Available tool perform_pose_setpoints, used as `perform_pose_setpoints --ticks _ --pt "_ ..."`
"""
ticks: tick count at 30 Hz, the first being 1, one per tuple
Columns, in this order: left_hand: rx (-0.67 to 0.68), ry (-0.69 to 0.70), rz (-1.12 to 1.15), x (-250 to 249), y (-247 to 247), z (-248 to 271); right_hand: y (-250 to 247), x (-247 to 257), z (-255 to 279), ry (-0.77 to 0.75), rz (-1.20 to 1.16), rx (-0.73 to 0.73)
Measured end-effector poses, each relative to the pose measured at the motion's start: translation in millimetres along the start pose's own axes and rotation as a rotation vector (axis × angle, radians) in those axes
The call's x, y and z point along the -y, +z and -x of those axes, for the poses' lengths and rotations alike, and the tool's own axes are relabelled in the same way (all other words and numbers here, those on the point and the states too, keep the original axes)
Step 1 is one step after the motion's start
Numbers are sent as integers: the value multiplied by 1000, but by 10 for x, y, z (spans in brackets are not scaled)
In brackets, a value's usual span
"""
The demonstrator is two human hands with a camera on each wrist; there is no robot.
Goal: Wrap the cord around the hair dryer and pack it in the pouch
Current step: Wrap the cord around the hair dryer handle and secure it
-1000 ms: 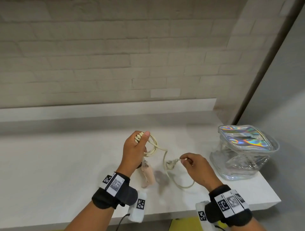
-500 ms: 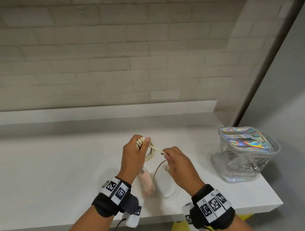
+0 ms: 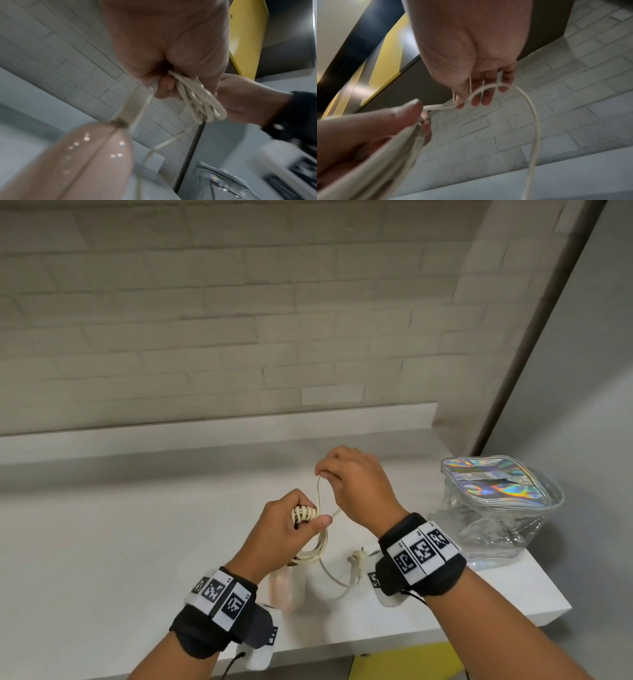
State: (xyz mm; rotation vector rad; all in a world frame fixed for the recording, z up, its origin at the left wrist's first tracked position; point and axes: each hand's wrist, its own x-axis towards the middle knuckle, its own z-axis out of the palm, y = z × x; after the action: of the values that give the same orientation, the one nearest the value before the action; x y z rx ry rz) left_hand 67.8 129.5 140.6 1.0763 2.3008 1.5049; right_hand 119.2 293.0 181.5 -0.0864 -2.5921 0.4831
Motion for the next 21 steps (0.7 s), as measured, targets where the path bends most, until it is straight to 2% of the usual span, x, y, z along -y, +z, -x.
perform_pose_setpoints --ticks 4,8,10,13,21 --pt "-107 6 126 -40 68 37 165 5 -3 42 -137 267" --pt "-278 -16 177 -73 68 43 320 47 292 189 -525 546" --pt "-351 -46 168 -50 29 3 396 114 440 266 -777 630" --pt "-405 -63 151 -18 2 -37 450 177 542 401 -1085 566" --pt "-448 -50 150 -51 23 -46 422 245 562 500 -1324 412"
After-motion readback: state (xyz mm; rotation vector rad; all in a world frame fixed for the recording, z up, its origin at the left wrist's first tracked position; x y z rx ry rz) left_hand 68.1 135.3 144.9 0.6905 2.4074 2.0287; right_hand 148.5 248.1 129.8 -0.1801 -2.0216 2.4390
